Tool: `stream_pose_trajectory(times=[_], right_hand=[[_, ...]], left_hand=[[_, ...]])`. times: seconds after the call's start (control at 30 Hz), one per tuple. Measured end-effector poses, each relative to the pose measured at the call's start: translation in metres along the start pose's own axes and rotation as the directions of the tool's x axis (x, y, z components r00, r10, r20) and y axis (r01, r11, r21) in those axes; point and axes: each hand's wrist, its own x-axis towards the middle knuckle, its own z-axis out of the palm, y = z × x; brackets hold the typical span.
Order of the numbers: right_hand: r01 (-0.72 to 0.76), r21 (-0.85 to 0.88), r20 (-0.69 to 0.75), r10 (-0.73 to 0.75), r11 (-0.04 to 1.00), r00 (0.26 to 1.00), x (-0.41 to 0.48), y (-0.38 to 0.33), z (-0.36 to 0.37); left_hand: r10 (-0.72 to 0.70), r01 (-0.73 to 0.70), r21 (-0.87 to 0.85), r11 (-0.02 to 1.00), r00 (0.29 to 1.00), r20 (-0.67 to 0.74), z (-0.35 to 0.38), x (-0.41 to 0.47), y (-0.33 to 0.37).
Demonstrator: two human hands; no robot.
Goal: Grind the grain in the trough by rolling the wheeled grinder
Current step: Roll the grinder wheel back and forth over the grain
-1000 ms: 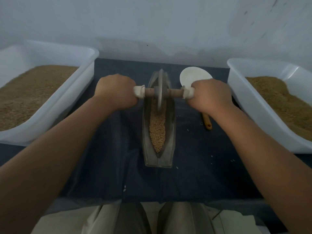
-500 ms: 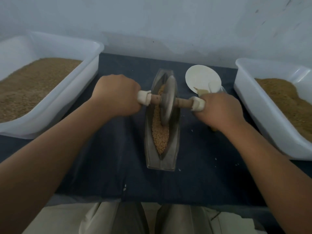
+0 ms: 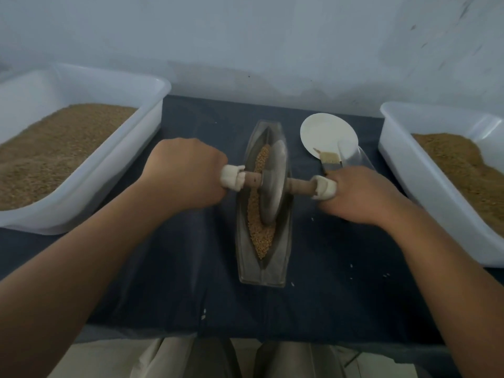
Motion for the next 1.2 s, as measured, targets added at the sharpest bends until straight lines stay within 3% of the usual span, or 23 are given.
stream_pose_trajectory(times=[0.07,0.13,0.23,0.33,0.4,0.47,0.53,0.67,0.8,0.9,0.97,1.1,1.13,1.2], right_hand=[[-0.070,-0.139,-0.271,0.031,0.988,0.962,0.015,-0.001,0.011],[-0.119,-0.163,-0.396,0.045,0.979,0.917,0.031,-0.003,0.013],[-0.103,-0.147,-0.297,0.055,0.984,0.953,0.040,-0.002,0.005],[-0.023,-0.111,-0.074,0.015,0.993,0.997,0.020,-0.001,-0.006],[0.026,-0.029,0.095,-0.023,0.999,0.995,0.000,-0.001,-0.013],[0.035,0.025,0.173,-0.039,0.999,0.984,-0.012,-0.003,-0.017],[0.021,-0.001,0.115,-0.020,1.000,0.993,-0.005,-0.005,-0.017],[-0.088,-0.186,-0.161,0.058,0.979,0.985,0.034,-0.010,-0.016],[-0.125,-0.194,-0.207,0.085,0.973,0.975,0.049,-0.008,-0.013],[-0.082,-0.213,-0.274,0.021,0.974,0.961,0.026,-0.011,-0.007],[-0.012,-0.196,-0.204,-0.029,0.980,0.979,0.004,-0.010,-0.009],[0.003,0.063,0.174,-0.014,0.998,0.985,-0.024,-0.010,-0.024],[-0.011,0.075,0.176,-0.003,0.997,0.984,-0.022,-0.010,-0.023],[-0.022,-0.010,0.048,0.022,1.000,0.999,-0.009,-0.009,-0.013]], left_hand=[[-0.085,0.087,-0.044,0.995,0.995,0.045,0.004,0.017,0.003],[-0.136,0.141,-0.081,0.987,0.988,0.072,0.005,0.033,0.005],[-0.120,0.130,-0.098,0.987,0.987,0.103,0.000,0.038,0.006],[-0.053,0.065,-0.087,0.994,0.990,0.133,-0.007,0.015,0.002],[-0.021,0.026,-0.054,0.998,0.996,0.086,-0.006,-0.005,0.001],[-0.011,0.011,-0.030,0.999,1.000,0.025,-0.001,-0.017,0.002],[-0.049,0.051,-0.053,0.997,0.998,0.029,0.004,-0.008,0.002],[-0.125,0.144,-0.143,0.979,0.983,0.134,0.011,0.034,0.001],[-0.149,0.166,-0.150,0.975,0.982,0.120,0.012,0.038,0.000],[-0.137,0.153,-0.136,0.979,0.983,0.121,0.007,0.015,0.003],[-0.115,0.126,-0.118,0.985,0.988,0.101,0.003,-0.005,0.004],[-0.035,0.038,-0.077,0.996,0.999,0.031,-0.006,-0.028,0.003],[-0.028,0.030,-0.063,0.998,0.999,0.034,-0.007,-0.025,0.003],[-0.047,0.050,-0.063,0.997,0.998,0.046,-0.007,-0.010,0.003]])
